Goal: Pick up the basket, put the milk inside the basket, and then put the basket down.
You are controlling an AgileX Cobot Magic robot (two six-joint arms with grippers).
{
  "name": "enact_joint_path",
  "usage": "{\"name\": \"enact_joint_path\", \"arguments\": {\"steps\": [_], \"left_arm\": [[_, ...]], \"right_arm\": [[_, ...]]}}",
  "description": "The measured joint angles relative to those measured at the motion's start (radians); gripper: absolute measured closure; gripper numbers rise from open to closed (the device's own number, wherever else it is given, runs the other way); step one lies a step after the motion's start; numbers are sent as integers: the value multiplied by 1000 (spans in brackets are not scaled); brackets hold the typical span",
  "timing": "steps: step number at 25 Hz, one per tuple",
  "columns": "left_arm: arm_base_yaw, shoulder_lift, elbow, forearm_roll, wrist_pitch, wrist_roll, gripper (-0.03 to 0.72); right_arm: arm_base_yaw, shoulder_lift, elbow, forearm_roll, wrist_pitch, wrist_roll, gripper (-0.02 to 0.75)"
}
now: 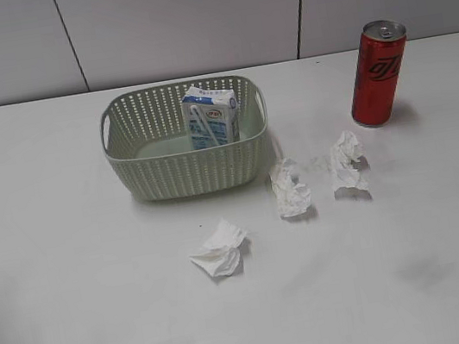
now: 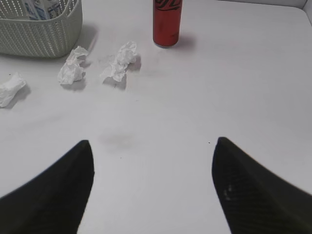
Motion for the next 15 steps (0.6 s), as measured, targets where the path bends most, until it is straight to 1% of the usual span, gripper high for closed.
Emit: {"name": "enact_joint_path", "arguments": {"steps": [10,15], "left_arm": [[0,-502,252,-15,-4,0,99],[0,-685,299,-16,-61,-4,99]], "right_arm": [[0,0,3,-3,-2,0,146],[0,0,3,-3,-3,0,146]]}}
